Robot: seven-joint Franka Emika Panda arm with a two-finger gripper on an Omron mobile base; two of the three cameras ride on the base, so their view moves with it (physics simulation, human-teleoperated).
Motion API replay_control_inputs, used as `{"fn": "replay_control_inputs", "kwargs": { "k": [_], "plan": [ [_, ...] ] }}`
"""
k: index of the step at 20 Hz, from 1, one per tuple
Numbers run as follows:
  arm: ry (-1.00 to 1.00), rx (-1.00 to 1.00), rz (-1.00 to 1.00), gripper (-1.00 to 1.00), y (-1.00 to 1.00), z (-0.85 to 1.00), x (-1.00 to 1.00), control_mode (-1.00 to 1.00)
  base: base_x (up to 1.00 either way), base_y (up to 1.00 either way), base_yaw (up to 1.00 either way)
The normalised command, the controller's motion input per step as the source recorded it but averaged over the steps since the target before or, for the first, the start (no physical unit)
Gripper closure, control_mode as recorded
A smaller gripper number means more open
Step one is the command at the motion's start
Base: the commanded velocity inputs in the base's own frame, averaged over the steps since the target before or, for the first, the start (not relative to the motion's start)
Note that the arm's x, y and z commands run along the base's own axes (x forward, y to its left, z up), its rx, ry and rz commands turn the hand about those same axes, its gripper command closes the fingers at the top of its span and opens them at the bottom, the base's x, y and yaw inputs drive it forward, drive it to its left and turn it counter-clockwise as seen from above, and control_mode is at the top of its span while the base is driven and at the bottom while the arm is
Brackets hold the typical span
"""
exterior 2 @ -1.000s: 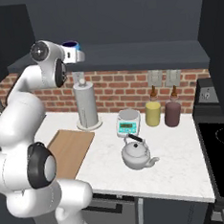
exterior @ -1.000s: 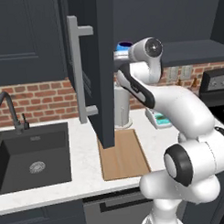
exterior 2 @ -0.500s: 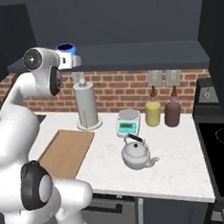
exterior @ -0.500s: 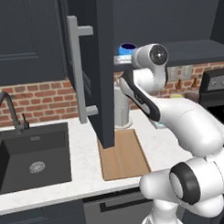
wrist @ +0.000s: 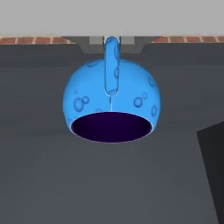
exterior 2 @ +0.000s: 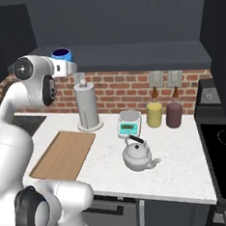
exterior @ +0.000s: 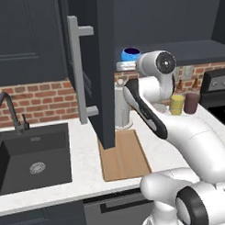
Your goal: Pick the kettle from the counter and place it on the tray. Then pick the mug from the cabinet and place it on the tray. Then close the cabinet doors.
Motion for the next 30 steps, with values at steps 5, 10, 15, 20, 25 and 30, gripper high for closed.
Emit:
{"fn": "replay_control_inputs", "kwargs": {
  "k": [5, 10, 15, 20, 25, 30],
  "plan": [
    [0.0, 0.0, 0.0, 1.0, 0.0, -0.07, -0.62, -1.0, 0.0, 0.0, 0.0],
    [-0.05, 0.0, 0.0, 1.0, 0.0, -0.16, -0.79, -1.0, 0.0, 0.0, 0.0],
    [-0.01, 0.0, -0.02, 1.0, 0.0, -0.26, -0.9, -1.0, 0.0, 0.0, 0.0],
    [0.0, 0.0, -0.02, 1.0, 0.0, -0.25, -0.84, -1.0, 0.0, 0.0, 0.0],
    [0.13, 0.0, -0.01, 1.0, 0.0, -0.32, -0.49, -1.0, 0.0, 0.0, 0.0],
    [0.22, 0.0, 0.01, 1.0, 0.0, -0.53, -0.07, -1.0, 0.0, 0.0, 0.0]
  ]
}}
